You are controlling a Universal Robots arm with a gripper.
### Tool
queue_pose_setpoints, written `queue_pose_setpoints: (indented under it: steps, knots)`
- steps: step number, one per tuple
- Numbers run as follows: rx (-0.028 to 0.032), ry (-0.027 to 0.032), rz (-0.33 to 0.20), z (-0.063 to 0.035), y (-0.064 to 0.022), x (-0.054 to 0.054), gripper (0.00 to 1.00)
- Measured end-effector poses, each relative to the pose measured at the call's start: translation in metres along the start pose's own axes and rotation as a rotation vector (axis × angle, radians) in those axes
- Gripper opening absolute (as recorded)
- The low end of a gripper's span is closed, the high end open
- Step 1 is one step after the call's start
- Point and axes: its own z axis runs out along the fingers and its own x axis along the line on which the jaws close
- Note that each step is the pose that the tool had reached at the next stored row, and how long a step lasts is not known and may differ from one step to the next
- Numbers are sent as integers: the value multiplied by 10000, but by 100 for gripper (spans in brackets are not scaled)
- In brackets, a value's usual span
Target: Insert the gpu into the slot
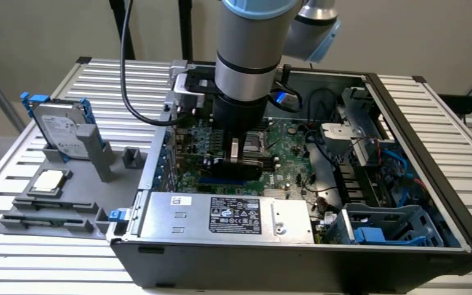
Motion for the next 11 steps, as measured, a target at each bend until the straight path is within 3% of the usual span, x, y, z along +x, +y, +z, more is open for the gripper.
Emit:
queue_pose_setpoints:
  steps: [11]
  knots:
    - [-7,-1,-1,15,5,1,26]
